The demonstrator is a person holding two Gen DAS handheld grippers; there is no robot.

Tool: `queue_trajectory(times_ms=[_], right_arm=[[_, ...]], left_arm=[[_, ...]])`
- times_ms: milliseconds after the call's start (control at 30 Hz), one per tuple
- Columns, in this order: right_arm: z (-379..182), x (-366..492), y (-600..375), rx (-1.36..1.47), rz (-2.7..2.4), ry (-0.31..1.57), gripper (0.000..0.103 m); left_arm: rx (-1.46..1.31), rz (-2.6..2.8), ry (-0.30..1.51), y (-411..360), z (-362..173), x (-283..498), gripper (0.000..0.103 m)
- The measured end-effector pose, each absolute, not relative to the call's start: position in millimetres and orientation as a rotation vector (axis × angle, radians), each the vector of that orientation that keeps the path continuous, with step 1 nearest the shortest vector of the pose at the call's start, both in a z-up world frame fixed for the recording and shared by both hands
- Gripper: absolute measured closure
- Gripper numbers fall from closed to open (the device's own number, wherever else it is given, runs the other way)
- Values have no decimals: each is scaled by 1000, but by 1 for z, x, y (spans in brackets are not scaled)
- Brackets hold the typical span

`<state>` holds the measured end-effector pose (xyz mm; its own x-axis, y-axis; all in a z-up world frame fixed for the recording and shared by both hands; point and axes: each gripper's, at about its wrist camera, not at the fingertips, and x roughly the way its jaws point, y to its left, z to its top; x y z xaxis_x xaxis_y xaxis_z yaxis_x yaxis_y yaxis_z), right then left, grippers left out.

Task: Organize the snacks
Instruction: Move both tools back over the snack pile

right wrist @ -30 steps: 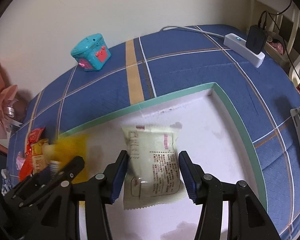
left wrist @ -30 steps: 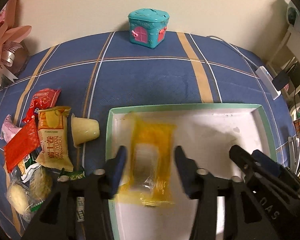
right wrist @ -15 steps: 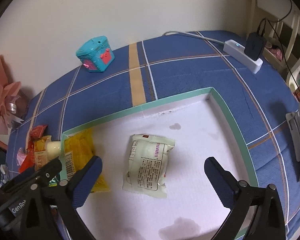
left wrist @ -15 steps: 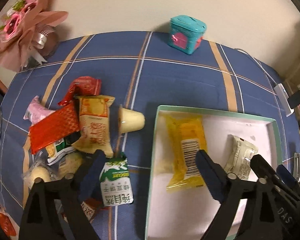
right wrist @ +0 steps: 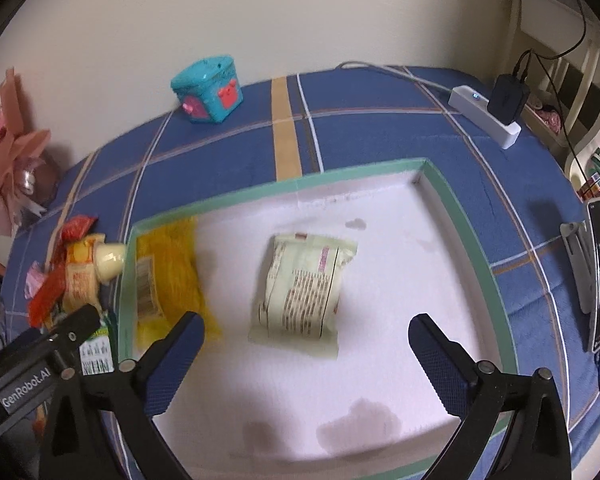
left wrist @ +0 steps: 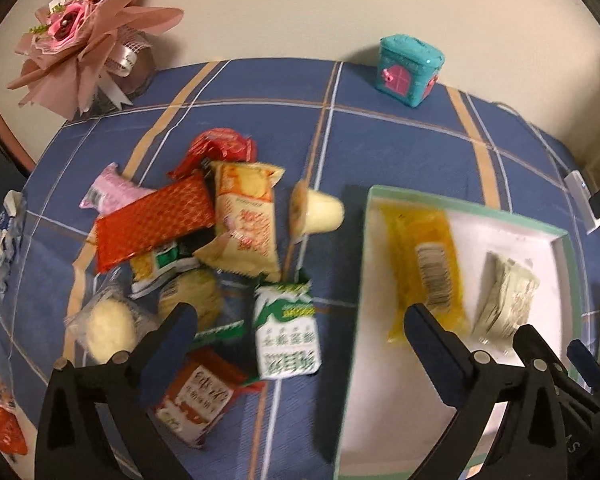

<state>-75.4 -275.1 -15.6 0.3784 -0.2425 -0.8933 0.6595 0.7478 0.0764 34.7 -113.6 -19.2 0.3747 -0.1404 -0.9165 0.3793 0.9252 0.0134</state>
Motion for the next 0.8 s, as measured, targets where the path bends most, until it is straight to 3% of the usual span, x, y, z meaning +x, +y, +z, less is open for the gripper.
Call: queue_trajectory(times_ms=[800], right_arm=[[-13,-94,-211,496,-496,1074,0]], left_arm=[[173,-244,1243,-16,-28,23,0]])
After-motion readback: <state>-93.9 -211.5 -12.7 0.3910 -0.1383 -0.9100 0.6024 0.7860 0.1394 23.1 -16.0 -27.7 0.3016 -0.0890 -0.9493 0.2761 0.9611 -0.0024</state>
